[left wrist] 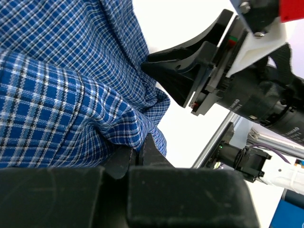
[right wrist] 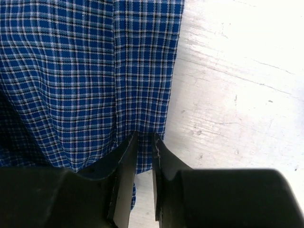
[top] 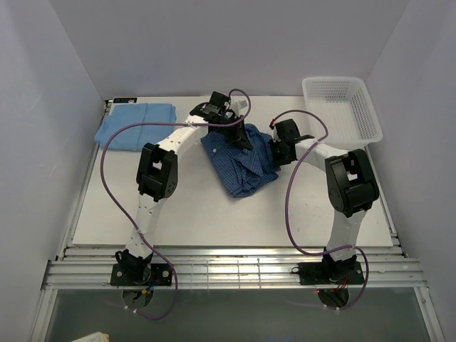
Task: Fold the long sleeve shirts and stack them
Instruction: Fold the shirt
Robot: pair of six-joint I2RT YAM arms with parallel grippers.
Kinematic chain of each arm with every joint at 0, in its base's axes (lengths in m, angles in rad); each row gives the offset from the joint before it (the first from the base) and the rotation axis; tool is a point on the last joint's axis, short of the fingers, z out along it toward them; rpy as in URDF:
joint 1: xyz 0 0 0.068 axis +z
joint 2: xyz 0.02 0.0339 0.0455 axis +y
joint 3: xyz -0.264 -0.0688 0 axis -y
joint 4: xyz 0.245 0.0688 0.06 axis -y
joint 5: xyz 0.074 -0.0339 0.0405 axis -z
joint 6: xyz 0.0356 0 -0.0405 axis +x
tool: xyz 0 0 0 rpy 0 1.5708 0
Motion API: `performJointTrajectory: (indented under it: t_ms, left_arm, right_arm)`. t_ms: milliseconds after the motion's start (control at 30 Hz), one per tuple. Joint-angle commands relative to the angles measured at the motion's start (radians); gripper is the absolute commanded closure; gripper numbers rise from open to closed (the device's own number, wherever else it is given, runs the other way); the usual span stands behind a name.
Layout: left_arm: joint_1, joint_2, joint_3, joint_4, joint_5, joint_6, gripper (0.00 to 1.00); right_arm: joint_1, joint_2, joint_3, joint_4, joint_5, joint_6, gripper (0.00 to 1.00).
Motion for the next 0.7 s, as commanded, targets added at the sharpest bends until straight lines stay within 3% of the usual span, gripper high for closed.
performJointTrajectory:
  t_ms: [0, 233, 433, 667]
  left_arm:
    - [-0.014, 0.007, 0.055, 0.111, 0.101, -0.015, 1.0]
    - [-0.035, 0.045, 0.047, 0.286, 0.283, -0.055, 1.0]
    - [-0.057, 0.096, 0.044, 0.32, 0.244, -0.058, 1.0]
    - [-0.063, 0.166, 0.072, 0.366, 0.056, -0.114, 0.97]
  right_arm:
    - [-0.009, -0.002, 0.022, -0.055, 0.004, -0.055, 0.77]
    - [-0.014, 0.038, 0.026, -0.048, -0.056, -0.045, 0.78]
    - [-0.037, 0.029, 0.016, -0.038, -0.108, -0.039, 0.79]
    - [-0.044, 0.006, 0.001, -0.037, -0.129, -0.04, 0.79]
